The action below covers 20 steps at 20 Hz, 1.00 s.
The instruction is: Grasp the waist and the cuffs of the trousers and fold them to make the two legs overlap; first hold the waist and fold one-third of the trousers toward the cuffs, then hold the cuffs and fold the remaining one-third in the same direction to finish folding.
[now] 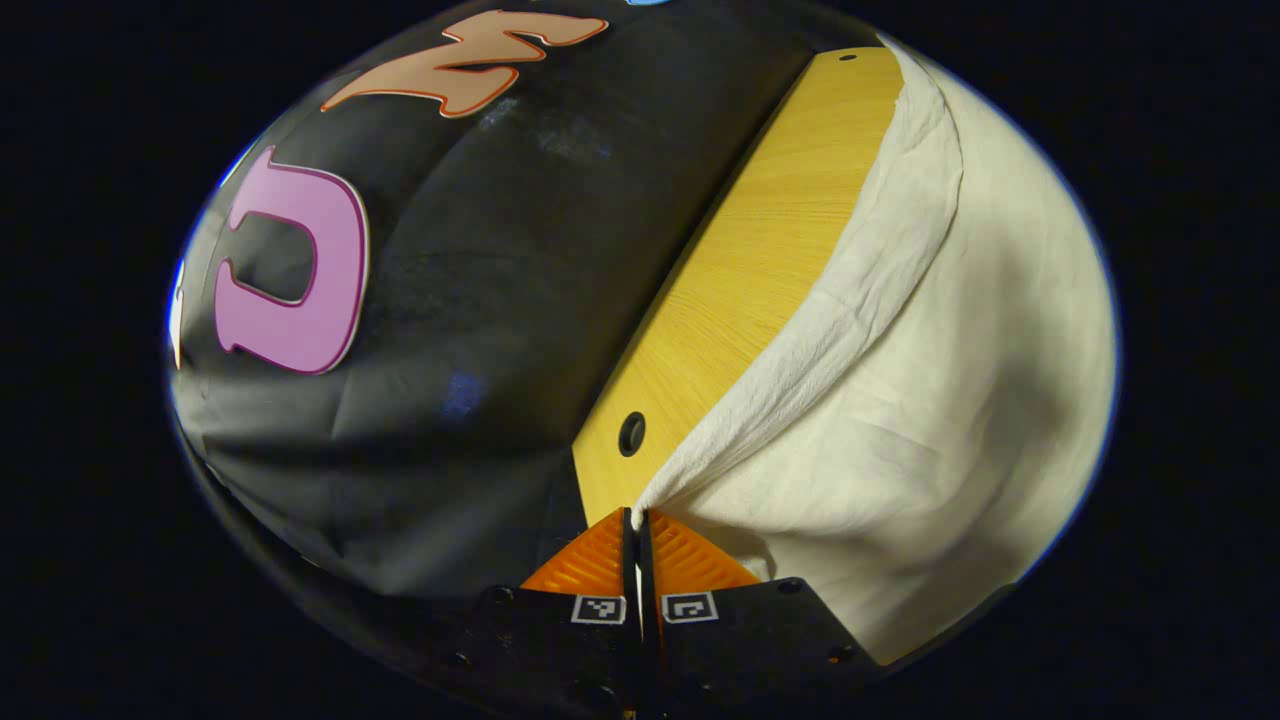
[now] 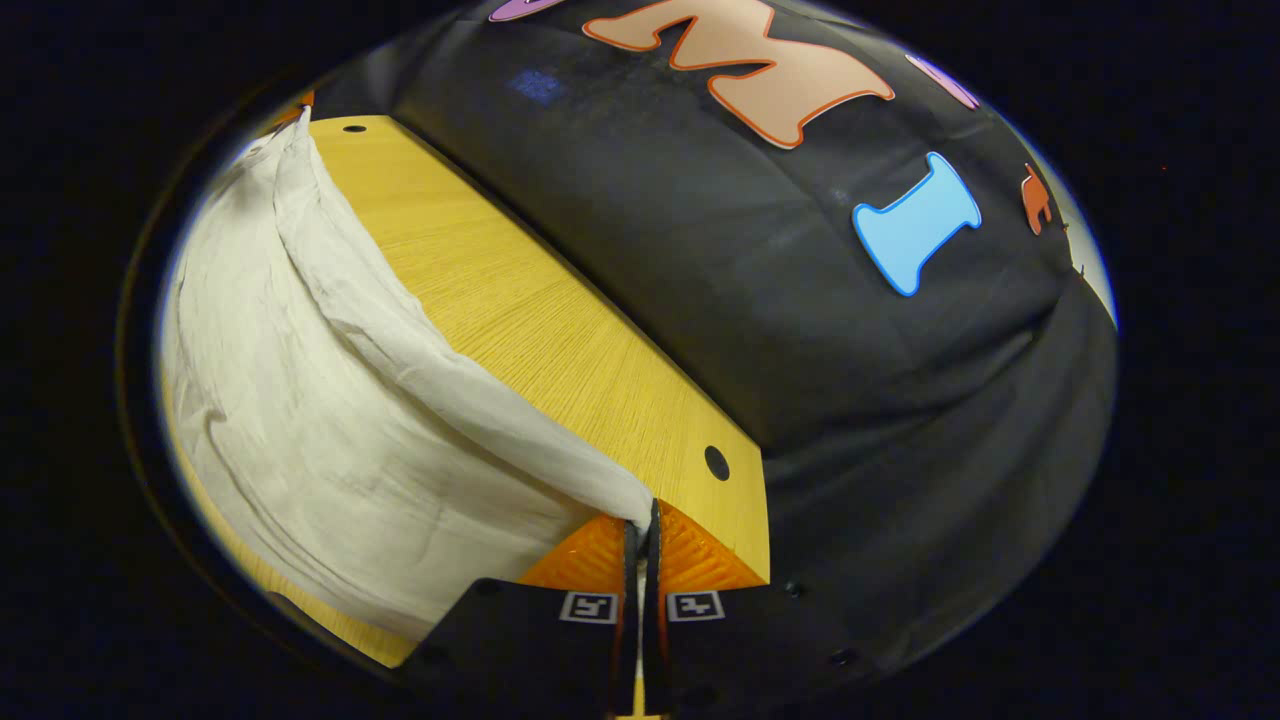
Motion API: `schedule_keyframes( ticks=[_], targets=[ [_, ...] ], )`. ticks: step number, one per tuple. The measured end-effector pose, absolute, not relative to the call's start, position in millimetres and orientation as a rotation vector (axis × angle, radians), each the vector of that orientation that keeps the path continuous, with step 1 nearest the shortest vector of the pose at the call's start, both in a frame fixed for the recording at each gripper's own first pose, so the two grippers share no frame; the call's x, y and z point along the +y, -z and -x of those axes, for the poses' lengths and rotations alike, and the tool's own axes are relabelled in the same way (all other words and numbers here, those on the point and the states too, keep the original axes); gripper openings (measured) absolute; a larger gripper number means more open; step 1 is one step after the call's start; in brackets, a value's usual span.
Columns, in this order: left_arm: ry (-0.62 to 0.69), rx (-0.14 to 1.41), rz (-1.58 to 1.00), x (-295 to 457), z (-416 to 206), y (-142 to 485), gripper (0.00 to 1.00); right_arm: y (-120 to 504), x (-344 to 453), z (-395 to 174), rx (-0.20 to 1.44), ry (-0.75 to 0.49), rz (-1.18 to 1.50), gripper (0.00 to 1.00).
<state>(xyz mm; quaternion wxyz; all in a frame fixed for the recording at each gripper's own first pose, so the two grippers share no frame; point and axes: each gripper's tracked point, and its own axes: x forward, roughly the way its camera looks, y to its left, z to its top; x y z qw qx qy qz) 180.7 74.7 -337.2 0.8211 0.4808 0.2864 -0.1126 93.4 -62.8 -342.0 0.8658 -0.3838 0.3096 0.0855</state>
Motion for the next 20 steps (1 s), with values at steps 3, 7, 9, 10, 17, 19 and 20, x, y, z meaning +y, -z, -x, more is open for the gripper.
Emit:
schedule_keyframes(
  ticks=[3, 7, 9, 10, 17, 19, 20],
  targets=[
    [0.290, 0.676, -0.912, 62, -157, 354, 1.00, 343, -54, -89, 0.659, -0.224, 0.752, 0.65],
    [0.192, 0.620, -0.804, 50, -151, 317, 0.95, 313, -58, -74, 0.600, -0.195, 0.598, 1.00],
    [0.147, 0.595, -0.704, 40, -139, 300, 0.95, 302, -65, -61, 0.591, -0.178, 0.471, 0.98],
    [0.132, 0.589, -0.660, 36, -133, 295, 0.95, 299, -71, -56, 0.596, -0.168, 0.427, 1.00],
    [0.079, 0.549, -0.429, 0, -97, 258, 0.96, 308, -126, -26, 0.672, -0.093, 0.228, 1.00],
    [0.067, 0.537, -0.391, -8, -88, 247, 0.95, 317, -140, -21, 0.695, -0.051, 0.157, 0.97],
    [0.058, 0.531, -0.382, -11, -83, 242, 0.96, 322, -148, -18, 0.711, -0.028, 0.117, 0.98]
  ],
)
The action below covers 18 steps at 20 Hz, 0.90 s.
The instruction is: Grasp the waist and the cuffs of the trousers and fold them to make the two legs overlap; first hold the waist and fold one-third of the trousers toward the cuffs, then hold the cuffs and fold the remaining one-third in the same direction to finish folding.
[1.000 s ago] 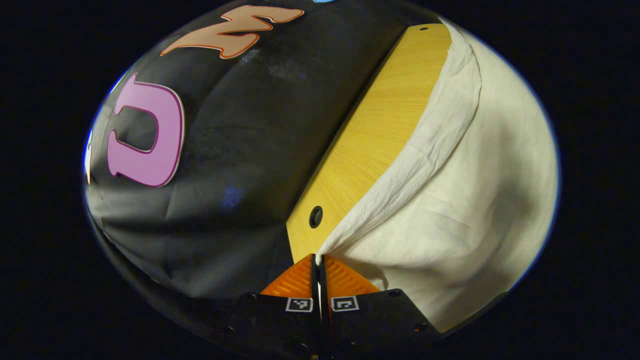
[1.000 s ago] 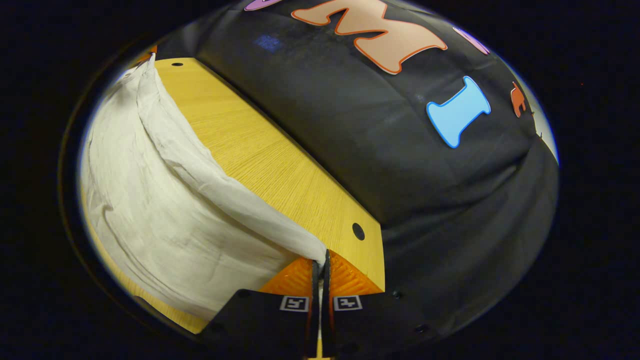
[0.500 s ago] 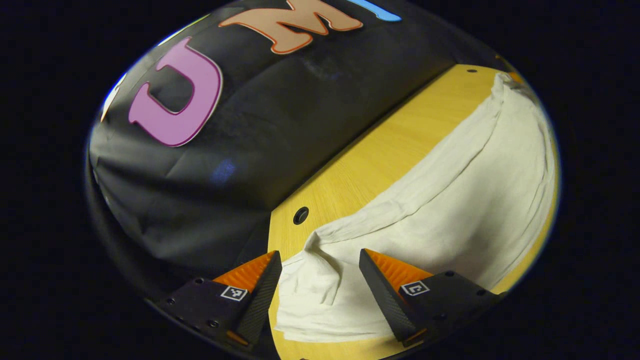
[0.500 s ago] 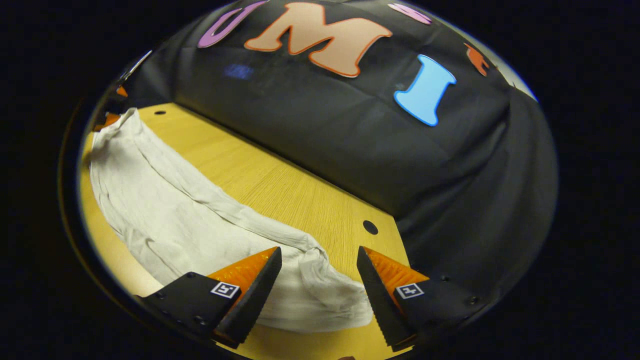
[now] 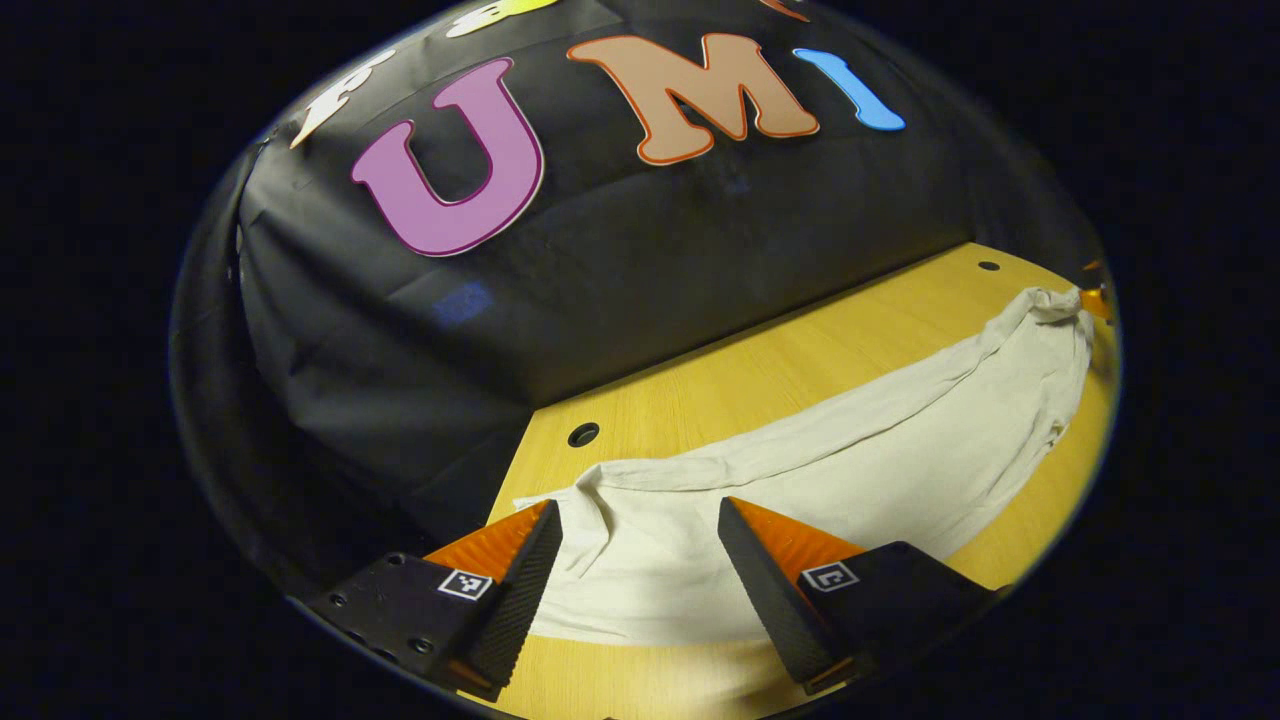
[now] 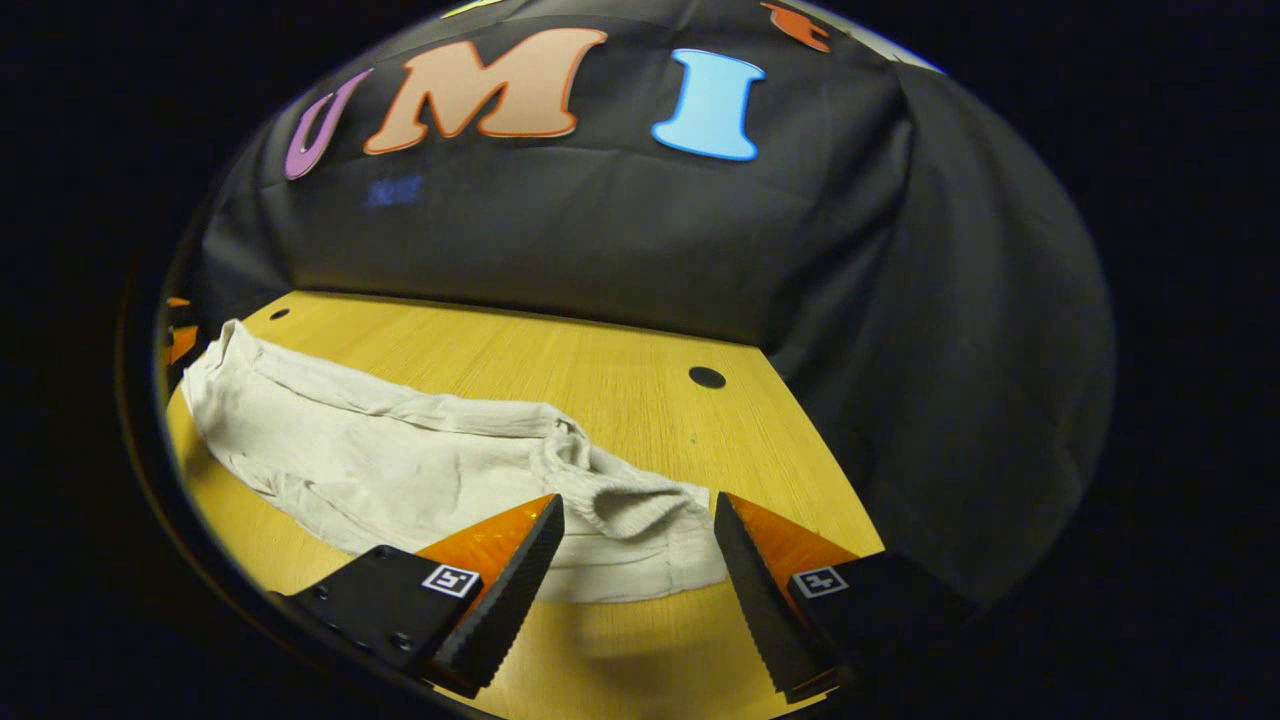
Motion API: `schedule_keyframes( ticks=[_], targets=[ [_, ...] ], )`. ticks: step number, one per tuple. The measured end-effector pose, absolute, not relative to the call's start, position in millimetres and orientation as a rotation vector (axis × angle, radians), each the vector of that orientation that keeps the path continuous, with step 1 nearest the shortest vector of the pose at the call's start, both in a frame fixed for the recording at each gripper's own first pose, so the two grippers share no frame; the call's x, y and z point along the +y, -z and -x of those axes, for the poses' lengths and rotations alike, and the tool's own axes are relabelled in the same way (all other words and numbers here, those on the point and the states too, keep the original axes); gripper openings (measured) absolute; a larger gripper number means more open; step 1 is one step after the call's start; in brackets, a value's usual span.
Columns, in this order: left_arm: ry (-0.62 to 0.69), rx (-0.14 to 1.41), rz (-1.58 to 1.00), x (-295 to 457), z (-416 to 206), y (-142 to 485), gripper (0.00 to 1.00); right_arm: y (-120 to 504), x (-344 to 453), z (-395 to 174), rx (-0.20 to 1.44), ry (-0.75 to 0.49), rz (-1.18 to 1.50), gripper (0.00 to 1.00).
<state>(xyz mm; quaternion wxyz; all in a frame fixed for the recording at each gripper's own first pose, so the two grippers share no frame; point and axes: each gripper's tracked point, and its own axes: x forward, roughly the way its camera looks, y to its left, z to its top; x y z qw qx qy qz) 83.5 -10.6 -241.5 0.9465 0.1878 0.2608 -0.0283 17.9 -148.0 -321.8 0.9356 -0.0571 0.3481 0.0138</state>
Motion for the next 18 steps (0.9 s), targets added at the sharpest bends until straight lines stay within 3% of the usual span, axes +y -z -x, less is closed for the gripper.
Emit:
schedule_keyframes(
  ticks=[6, 10, 11, 15, 17, 18],
  targets=[
    [0.029, 0.493, -0.354, -20, -62, 213, 0.96, 350, -182, 0, 0.787, 0.085, -0.099, 0.98],
    [0.009, 0.500, -0.333, -26, -47, 209, 0.96, 371, -189, 0, 0.834, 0.107, -0.209, 0.98],
    [0.005, 0.503, -0.332, -28, -43, 208, 0.96, 375, -190, -1, 0.843, 0.107, -0.234, 0.92],
    [-0.003, 0.499, -0.319, -37, -34, 203, 0.96, 390, -186, -2, 0.899, 0.103, -0.336, 0.96],
    [-0.009, 0.498, -0.313, -42, -28, 200, 0.96, 395, -185, -2, 0.911, 0.108, -0.368, 0.86],
    [-0.012, 0.498, -0.312, -44, -28, 200, 0.96, 398, -186, -6, 0.909, 0.105, -0.382, 0.93]
  ],
)
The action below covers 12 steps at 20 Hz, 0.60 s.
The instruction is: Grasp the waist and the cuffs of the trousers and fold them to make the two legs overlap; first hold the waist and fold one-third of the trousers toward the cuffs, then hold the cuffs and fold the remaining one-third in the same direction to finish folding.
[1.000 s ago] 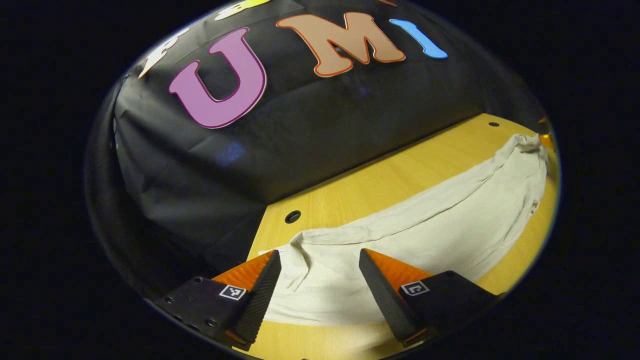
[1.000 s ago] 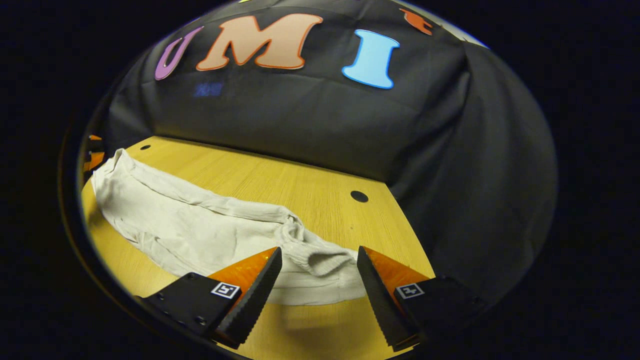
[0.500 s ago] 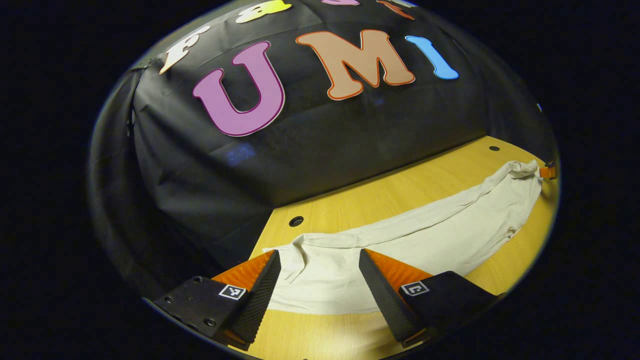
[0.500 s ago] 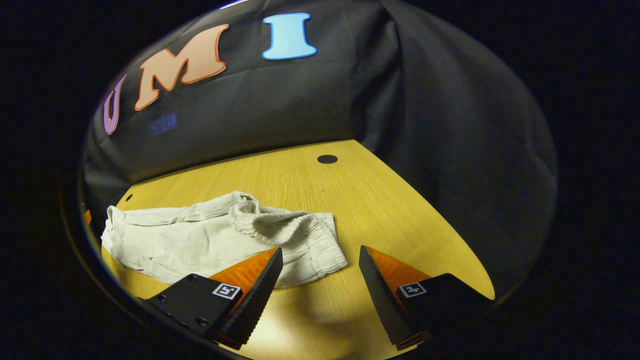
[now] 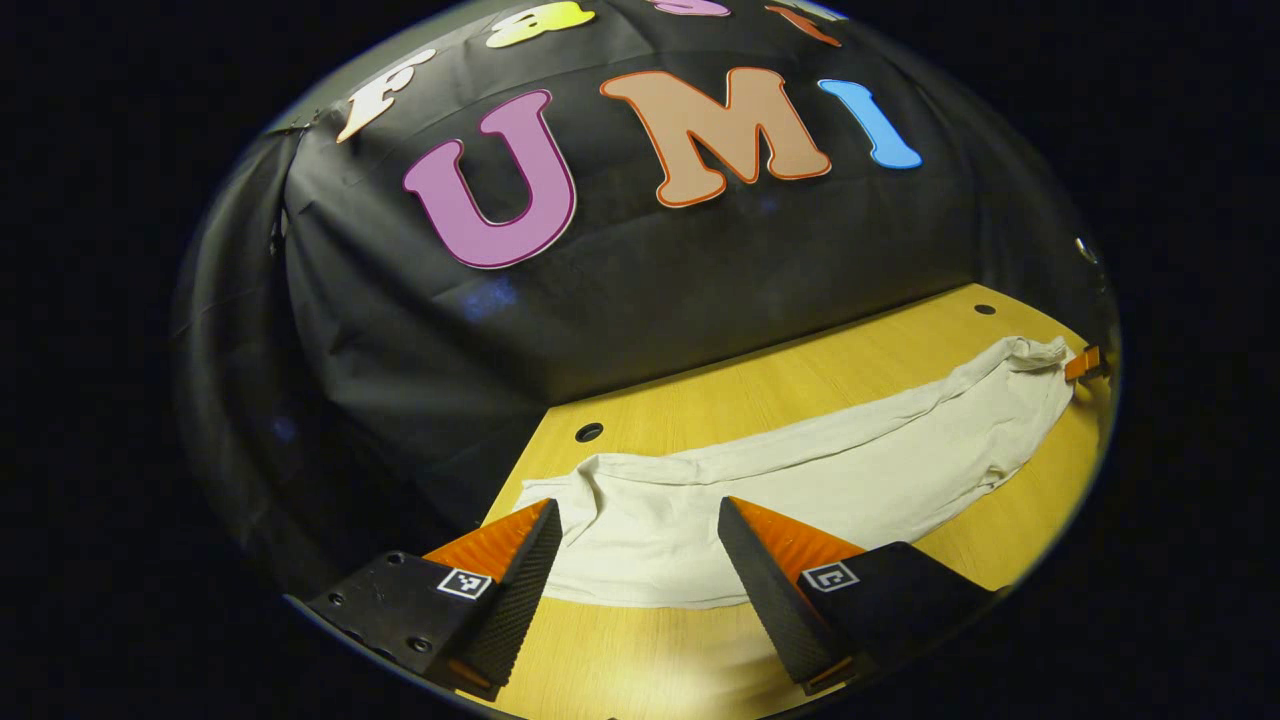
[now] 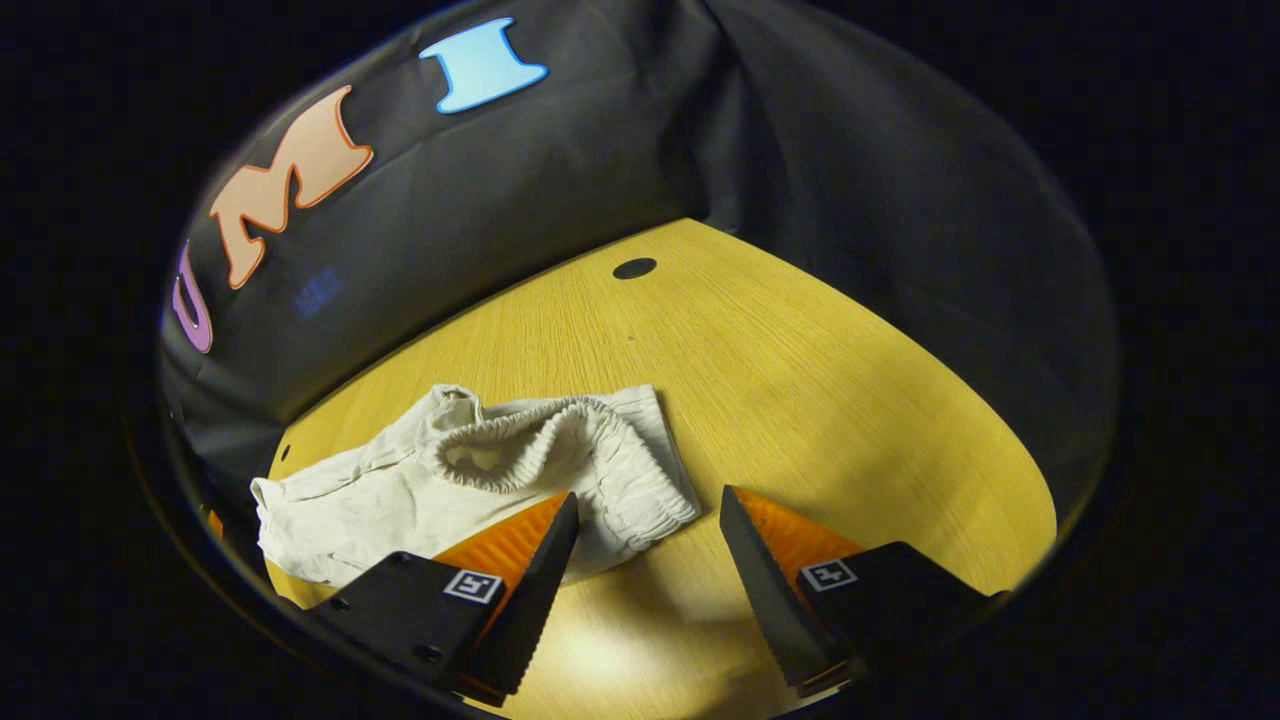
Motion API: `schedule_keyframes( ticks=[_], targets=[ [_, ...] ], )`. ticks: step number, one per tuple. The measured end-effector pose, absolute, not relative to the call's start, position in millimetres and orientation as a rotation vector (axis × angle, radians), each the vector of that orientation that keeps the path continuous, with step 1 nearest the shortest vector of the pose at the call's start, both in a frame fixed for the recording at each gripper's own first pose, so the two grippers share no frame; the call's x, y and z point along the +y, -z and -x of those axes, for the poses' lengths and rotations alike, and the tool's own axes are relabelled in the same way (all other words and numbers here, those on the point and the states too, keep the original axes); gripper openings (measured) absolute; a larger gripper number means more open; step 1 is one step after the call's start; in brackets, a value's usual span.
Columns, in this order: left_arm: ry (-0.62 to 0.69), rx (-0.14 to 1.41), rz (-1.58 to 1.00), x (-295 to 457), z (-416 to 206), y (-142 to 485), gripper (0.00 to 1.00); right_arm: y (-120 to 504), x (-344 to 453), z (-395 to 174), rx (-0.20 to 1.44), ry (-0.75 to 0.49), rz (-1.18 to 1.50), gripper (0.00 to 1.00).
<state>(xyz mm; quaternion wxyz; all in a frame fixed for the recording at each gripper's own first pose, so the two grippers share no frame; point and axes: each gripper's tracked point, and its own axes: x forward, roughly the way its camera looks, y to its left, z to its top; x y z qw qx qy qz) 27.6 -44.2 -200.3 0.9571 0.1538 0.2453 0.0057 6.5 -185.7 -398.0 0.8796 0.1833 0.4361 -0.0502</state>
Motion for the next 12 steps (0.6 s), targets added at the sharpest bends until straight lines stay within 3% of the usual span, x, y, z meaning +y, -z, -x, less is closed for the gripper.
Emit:
schedule_keyframes(
  ticks=[1, 2, 3, 8, 12],
  targets=[
    [-0.015, 0.495, -0.313, -45, -26, 198, 0.96, 397, -183, -4, 0.919, 0.097, -0.404, 0.77],
    [-0.019, 0.494, -0.315, -47, -23, 196, 0.96, 398, -184, -6, 0.922, 0.107, -0.410, 0.81],
    [-0.025, 0.496, -0.316, -48, -20, 195, 0.96, 398, -184, -5, 0.926, 0.110, -0.419, 0.66],
    [-0.043, 0.494, -0.313, -54, -15, 191, 0.96, 398, -192, -12, 0.925, 0.118, -0.452, 0.13],
    [-0.053, 0.486, -0.302, -57, -12, 185, 0.96, 395, -221, -18, 0.921, 0.154, -0.431, 0.13]
  ],
)
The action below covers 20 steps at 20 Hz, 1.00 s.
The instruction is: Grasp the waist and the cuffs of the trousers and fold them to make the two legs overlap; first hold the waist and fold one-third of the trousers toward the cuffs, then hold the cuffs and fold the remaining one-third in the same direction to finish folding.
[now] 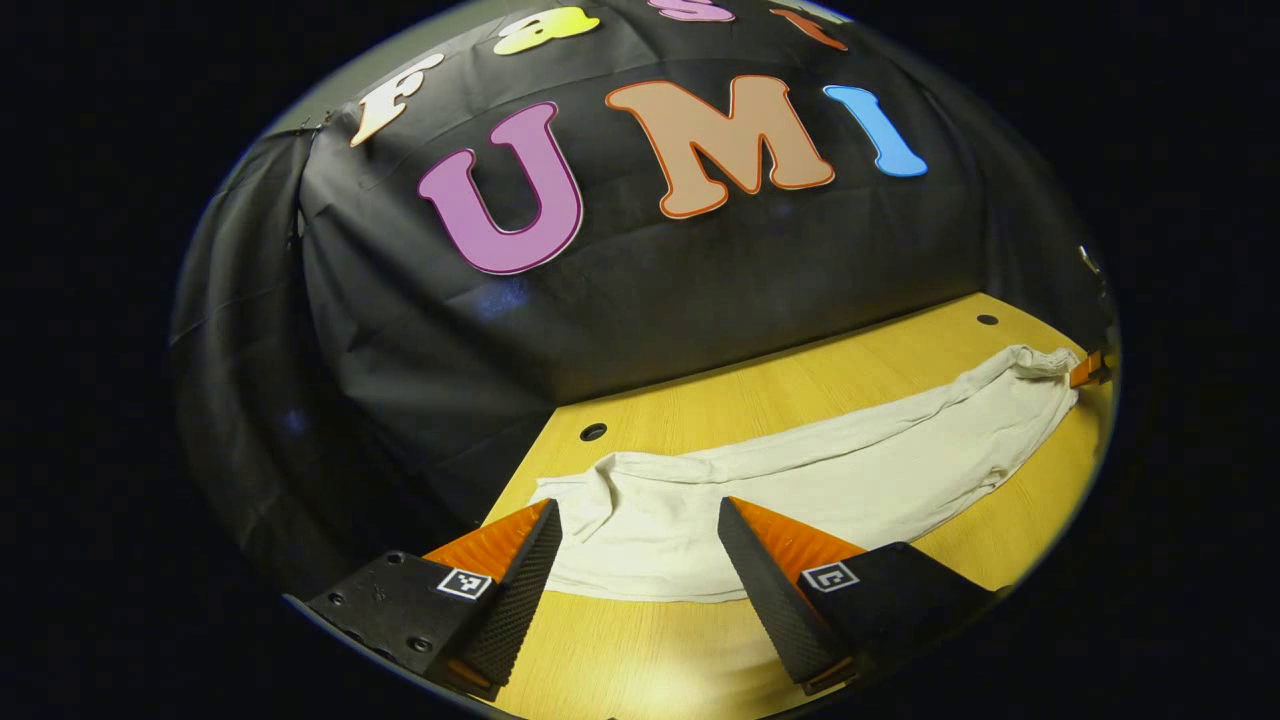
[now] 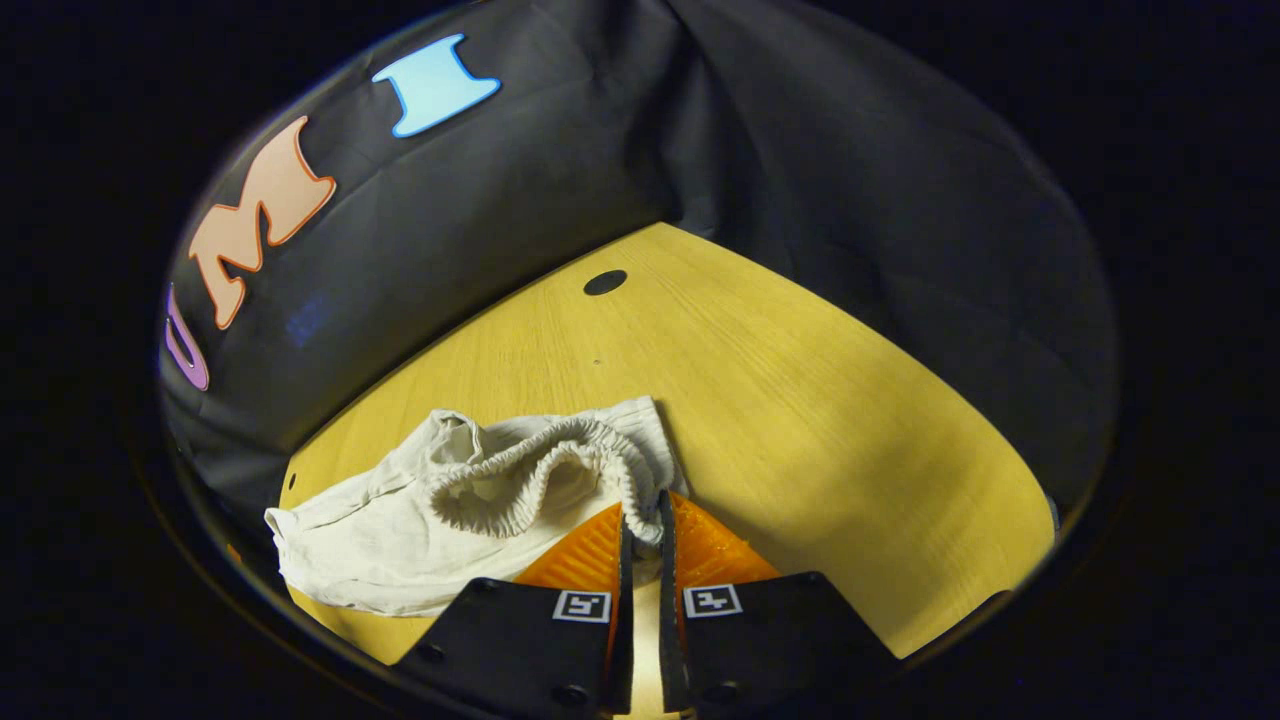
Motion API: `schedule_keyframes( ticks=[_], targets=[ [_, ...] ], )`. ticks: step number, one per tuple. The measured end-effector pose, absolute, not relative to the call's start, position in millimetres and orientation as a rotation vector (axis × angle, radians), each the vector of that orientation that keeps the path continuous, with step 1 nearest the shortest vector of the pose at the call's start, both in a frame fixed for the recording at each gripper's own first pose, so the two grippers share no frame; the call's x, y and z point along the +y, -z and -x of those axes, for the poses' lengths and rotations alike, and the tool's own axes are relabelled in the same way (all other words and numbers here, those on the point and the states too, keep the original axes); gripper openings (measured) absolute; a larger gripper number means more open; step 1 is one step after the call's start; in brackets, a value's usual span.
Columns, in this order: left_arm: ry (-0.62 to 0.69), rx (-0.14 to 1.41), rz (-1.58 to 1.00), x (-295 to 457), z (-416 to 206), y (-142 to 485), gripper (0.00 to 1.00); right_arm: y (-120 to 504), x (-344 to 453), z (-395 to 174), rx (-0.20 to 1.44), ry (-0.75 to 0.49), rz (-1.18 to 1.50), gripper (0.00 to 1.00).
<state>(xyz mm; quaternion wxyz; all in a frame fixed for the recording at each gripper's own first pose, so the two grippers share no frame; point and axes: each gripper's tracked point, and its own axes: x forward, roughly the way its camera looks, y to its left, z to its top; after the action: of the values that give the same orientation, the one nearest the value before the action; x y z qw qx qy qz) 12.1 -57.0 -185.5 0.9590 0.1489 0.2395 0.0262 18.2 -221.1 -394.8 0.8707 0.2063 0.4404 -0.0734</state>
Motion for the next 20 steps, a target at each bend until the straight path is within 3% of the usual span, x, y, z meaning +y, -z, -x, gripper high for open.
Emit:
schedule_keyframes(
  ticks=[7, 15, 16, 20],
  targets=[
    [-0.045, 0.465, -0.281, -57, -14, 184, 0.96, 361, -235, -28, 0.850, 0.156, -0.509, 0.12],
    [-0.023, 0.454, -0.247, -39, -22, 183, 0.96, 276, -166, -51, 0.733, 0.045, -0.569, 0.12],
    [-0.024, 0.454, -0.249, -33, -23, 183, 1.00, 270, -153, -53, 0.722, 0.032, -0.568, 0.12],
    [-0.027, 0.449, -0.216, -10, -30, 183, 0.96, 245, -115, -62, 0.693, -0.005, -0.551, 0.12]
  ],
)
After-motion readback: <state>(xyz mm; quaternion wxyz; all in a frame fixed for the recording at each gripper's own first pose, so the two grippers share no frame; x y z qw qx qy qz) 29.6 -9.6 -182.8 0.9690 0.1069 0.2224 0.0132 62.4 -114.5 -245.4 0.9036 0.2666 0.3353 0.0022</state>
